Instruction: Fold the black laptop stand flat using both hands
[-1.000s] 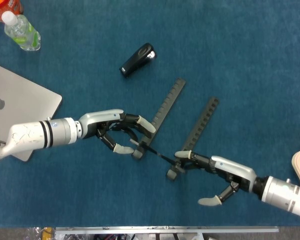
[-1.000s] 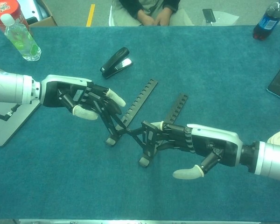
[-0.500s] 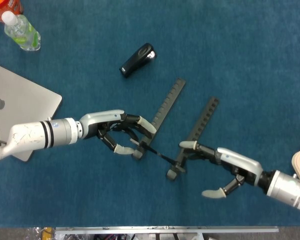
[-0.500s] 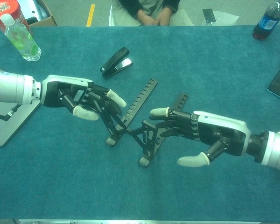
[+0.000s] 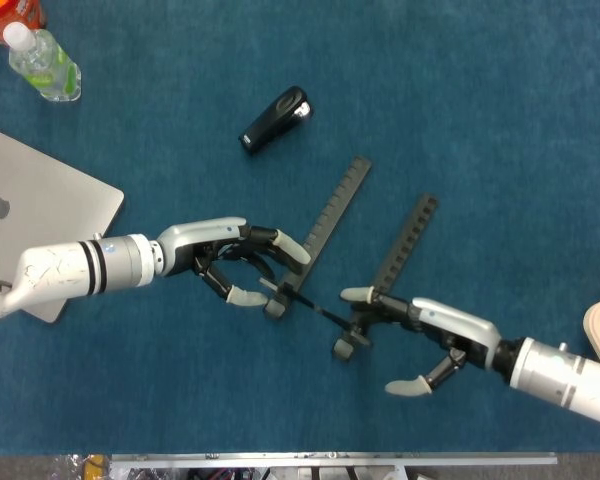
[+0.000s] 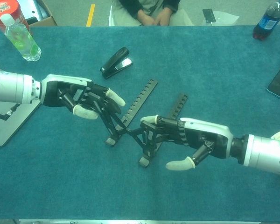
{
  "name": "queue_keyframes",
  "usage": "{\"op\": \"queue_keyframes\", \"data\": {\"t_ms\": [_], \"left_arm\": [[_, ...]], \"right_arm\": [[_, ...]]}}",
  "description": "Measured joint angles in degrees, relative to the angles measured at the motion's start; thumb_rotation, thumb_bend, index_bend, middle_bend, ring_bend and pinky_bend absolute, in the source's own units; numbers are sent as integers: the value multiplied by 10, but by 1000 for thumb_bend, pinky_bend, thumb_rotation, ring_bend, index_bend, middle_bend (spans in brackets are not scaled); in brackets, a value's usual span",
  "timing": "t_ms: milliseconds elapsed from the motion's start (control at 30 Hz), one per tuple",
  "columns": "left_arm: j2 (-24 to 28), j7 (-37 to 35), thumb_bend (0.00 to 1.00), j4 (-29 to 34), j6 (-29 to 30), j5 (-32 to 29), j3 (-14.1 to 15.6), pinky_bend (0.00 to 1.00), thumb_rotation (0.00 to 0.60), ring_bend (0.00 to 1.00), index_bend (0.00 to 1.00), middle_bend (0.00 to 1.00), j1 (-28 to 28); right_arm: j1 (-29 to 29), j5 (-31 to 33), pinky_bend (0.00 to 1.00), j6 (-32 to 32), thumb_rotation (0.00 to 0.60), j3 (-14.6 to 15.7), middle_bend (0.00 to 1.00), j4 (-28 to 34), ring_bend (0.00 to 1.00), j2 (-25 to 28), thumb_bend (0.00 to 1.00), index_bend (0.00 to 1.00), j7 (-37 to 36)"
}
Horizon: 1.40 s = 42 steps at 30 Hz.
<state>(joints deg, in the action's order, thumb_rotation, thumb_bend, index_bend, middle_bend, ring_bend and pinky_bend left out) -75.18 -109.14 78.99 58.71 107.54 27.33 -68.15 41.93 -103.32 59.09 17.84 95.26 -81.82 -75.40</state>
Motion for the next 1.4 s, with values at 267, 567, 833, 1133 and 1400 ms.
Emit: {"op": "queue_keyframes", "data": {"t_ms": [267, 567, 833, 1133, 1400], "left_arm": [[2, 2, 293, 1, 2, 1, 1, 199, 600, 142, 218, 238, 1], [2, 1, 293, 3, 1, 0, -4, 199, 600, 142, 218, 239, -2], [8, 10, 293, 12, -7, -6, -9, 199, 600, 139, 218, 238, -7], [28, 54, 293, 29, -18, -31, -25, 137, 600, 27, 200, 161, -4], [61, 111, 293, 64, -37, -66, -47, 103, 600, 0, 193, 134, 4]], "right_arm": [[1, -7, 79, 1, 600, 9, 6, -5, 0, -16, 186, 0, -4], [-2, -10, 78, 26, 600, 13, 6, 3, 0, 3, 186, 0, 0], [3, -34, 79, 57, 600, 31, 6, 42, 0, 59, 186, 0, -12], [13, -75, 78, 88, 600, 59, 6, 69, 0, 109, 186, 0, -24], [12, -79, 78, 111, 600, 61, 6, 68, 0, 119, 186, 0, -29]]}}
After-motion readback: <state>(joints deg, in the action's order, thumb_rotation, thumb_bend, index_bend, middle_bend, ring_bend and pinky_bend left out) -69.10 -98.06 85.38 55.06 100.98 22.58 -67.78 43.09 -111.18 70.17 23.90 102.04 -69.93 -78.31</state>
